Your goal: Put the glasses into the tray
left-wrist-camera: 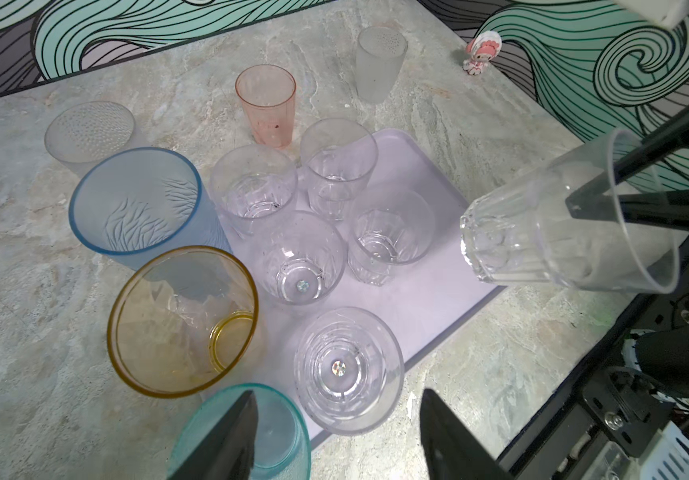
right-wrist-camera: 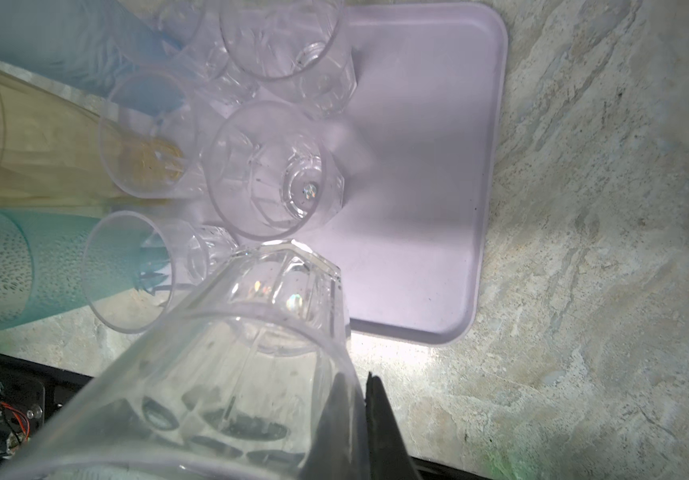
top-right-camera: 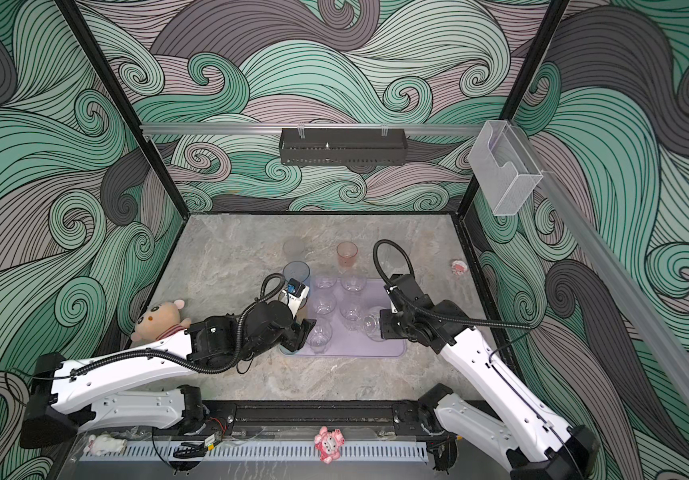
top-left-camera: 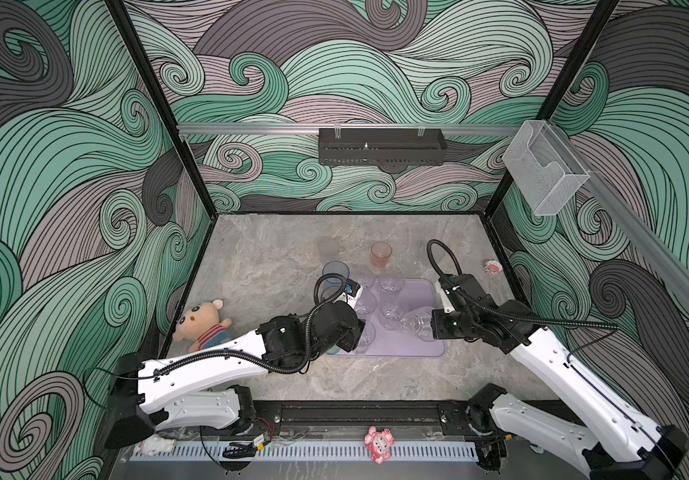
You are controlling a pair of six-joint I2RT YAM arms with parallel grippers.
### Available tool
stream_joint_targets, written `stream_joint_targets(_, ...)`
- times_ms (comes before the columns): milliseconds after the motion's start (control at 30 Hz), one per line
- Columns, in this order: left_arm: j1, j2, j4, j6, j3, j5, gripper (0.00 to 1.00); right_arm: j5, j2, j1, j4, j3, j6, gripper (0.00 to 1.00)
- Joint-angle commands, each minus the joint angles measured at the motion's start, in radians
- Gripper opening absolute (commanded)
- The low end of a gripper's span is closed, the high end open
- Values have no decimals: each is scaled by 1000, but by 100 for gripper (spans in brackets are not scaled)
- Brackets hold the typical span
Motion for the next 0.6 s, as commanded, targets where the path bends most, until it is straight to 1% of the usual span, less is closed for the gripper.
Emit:
stream_joint_targets(0, -7, 7, -14, -5, 6, -40, 64, 26, -19, 15, -46, 2, 8, 4)
stream_joint_targets(333, -6, -2, -19, 41, -4, -83, 65, 39, -26, 32, -104, -13, -6, 4)
stream_joint_targets(467, -6, -36, -55, 41, -22, -129, 66, 54, -21, 47, -128, -14, 8, 4)
stream_joint_targets(567, -6, -78, -32, 41, -67, -144, 66, 69, -18, 65, -146, -13, 27, 4)
